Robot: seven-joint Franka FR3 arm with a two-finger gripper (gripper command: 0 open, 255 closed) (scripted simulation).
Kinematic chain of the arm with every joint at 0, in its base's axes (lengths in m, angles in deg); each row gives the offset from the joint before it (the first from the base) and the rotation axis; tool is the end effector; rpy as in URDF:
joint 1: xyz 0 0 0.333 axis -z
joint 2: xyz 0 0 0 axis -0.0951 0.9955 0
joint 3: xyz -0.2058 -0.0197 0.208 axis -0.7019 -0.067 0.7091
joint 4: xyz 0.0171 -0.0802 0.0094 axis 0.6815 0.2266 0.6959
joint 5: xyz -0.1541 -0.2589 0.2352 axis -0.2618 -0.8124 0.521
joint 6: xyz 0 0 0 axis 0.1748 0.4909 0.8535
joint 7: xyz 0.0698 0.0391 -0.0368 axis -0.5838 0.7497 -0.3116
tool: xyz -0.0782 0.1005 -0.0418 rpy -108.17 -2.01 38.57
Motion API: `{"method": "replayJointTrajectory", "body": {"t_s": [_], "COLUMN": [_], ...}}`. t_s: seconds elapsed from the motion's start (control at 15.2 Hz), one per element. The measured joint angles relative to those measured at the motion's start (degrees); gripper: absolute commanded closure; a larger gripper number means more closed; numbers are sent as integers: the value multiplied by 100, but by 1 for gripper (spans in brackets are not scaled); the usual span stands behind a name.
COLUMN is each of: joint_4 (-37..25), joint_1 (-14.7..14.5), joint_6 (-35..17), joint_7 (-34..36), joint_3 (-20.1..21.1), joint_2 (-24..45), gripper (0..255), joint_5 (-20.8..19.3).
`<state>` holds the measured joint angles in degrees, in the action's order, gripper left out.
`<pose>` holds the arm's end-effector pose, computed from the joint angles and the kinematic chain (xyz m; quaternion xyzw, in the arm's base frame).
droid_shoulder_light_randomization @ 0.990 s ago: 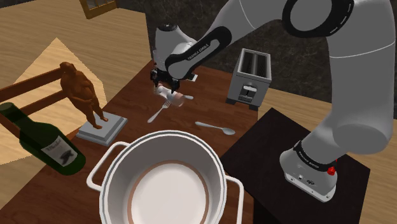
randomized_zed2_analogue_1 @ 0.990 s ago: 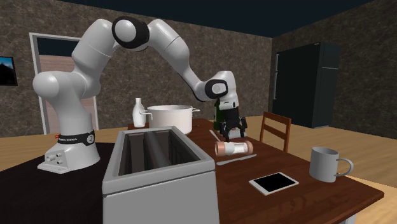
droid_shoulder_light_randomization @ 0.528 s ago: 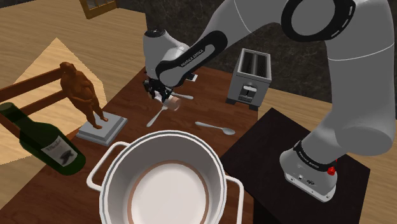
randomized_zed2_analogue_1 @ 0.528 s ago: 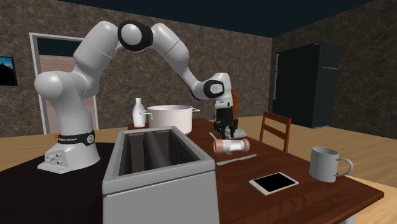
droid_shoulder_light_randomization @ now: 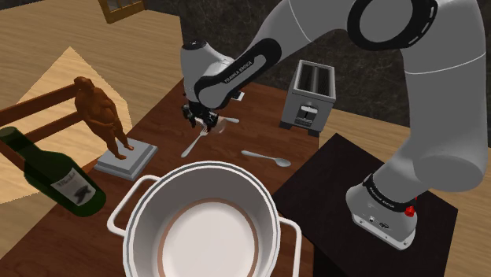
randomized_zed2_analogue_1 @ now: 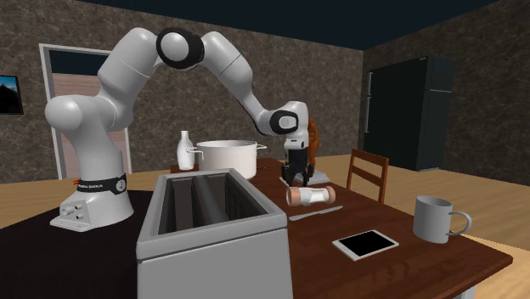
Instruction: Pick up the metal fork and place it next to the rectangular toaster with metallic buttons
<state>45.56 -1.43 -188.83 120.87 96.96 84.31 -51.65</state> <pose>0.6088 0.2391 0.1669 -0.8625 0.5056 -0.0195 0.0044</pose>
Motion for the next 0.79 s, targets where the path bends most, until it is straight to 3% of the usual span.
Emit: {"method": "replayJointTrajectory", "body": {"t_s": [0.13, 0.26, 0.79], "joint_4": [18, 34, -44], "joint_1": [483, 653, 597], "joint_6": [22, -51, -316], "joint_7": [-716, -1006, -1056], "joint_3": [520, 716, 690], "joint_2": [103, 233, 599], "gripper": [0, 0, 0], "joint_5": [539, 733, 707]}}
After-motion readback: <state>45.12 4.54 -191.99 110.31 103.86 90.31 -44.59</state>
